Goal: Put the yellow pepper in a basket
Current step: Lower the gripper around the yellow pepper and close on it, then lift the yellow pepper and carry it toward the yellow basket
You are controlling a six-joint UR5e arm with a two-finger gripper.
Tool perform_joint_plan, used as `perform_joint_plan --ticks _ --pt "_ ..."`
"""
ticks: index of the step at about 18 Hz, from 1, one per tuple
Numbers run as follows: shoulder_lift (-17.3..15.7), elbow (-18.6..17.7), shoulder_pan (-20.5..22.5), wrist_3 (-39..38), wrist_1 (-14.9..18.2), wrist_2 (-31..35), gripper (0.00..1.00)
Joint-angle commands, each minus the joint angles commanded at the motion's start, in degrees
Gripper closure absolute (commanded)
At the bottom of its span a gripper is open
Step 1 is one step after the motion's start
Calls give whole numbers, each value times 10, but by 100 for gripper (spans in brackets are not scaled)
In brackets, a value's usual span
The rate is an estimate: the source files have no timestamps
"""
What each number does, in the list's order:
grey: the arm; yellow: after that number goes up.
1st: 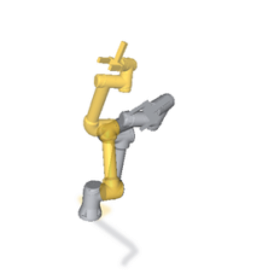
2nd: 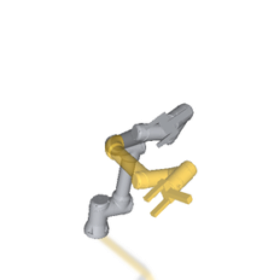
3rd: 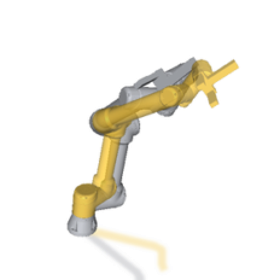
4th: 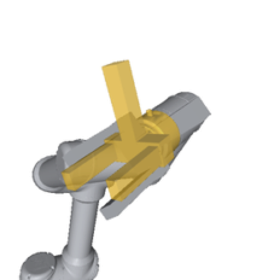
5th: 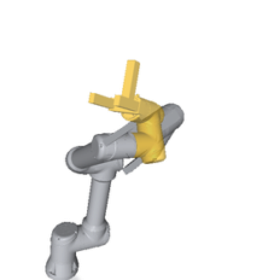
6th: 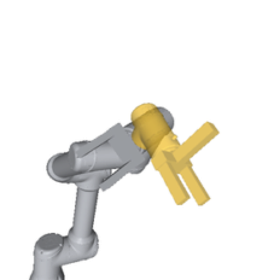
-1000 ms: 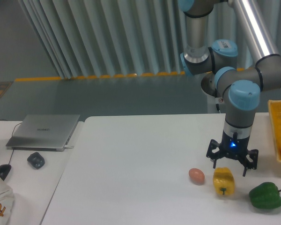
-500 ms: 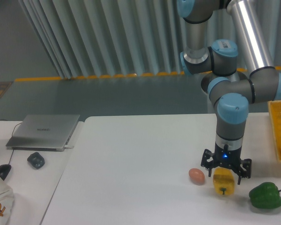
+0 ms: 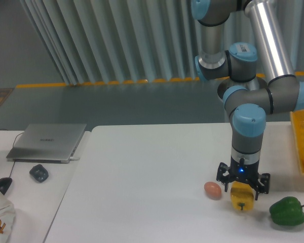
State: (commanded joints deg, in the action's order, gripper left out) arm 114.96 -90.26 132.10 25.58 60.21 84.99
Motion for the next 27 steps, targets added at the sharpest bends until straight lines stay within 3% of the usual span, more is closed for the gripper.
perform_joint_plan --ticks 7,11,13,19,25,27 --pt "-8 13 1 3 3 5 48" --pt "-25 33 7 42 26 8 48" --pt "-42 44 17 151 90 26 48" --pt "-81 37 66 450 198 31 48" --pt "-100 25 124 654 278 31 48" --pt "-109 25 125 657 296 32 48"
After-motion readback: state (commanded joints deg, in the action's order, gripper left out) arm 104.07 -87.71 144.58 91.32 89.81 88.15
